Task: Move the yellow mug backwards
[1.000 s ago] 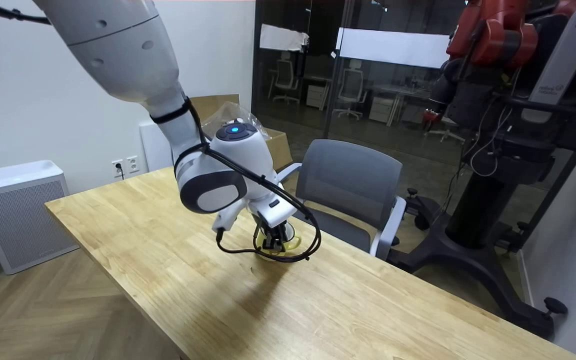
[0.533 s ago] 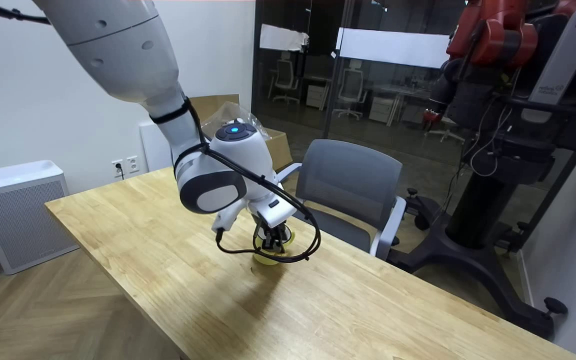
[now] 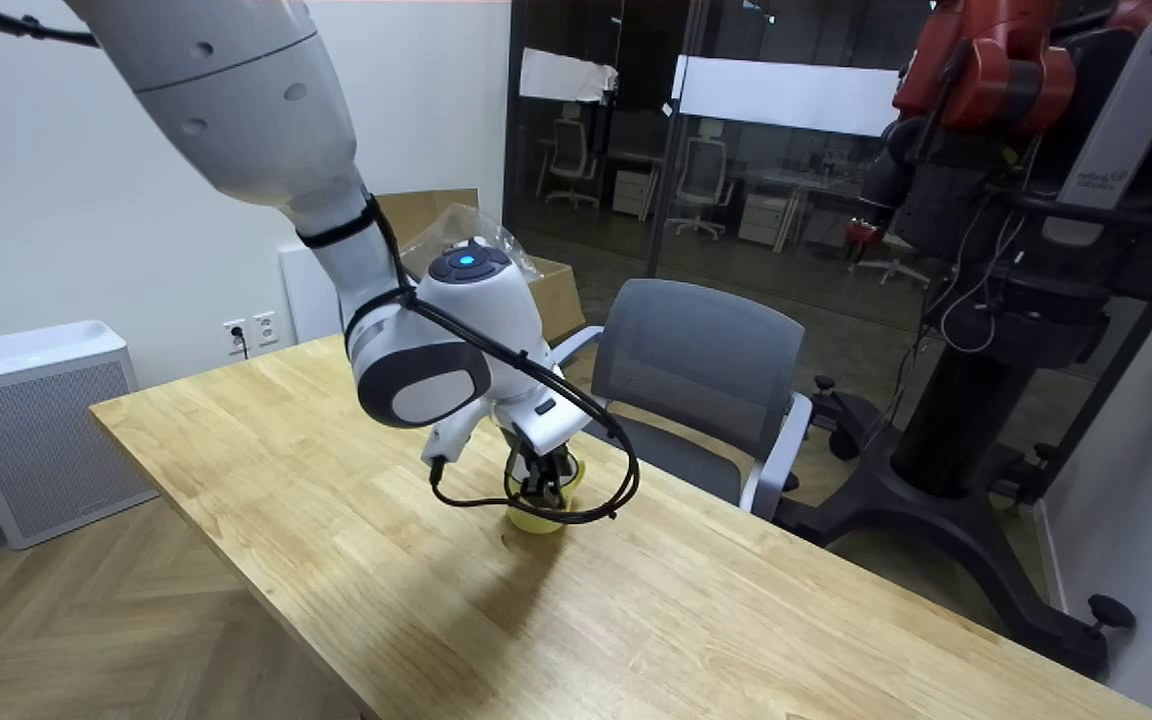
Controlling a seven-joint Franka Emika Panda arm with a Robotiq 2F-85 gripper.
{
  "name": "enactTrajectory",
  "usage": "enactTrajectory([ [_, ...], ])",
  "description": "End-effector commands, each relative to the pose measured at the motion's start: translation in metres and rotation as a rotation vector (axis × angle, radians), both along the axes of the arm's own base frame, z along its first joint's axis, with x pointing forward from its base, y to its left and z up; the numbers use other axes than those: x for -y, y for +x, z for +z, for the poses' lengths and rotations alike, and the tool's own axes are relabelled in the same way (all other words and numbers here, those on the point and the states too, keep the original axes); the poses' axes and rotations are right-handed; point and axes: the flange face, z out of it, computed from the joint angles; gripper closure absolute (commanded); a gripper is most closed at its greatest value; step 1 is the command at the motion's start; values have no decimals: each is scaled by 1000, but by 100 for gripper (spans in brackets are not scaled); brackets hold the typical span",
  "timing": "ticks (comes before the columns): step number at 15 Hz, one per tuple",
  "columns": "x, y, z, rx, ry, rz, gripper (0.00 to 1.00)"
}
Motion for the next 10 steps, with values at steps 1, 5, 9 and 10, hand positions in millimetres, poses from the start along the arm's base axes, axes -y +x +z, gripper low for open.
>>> enactTrajectory([
  [1, -8, -2, 10, 23, -10, 44, 17],
  [5, -20, -3, 20, 52, -30, 98, 0],
  [9, -45, -12, 48, 6, 55, 285, 0],
  [10, -49, -19, 52, -27, 79, 326, 0],
])
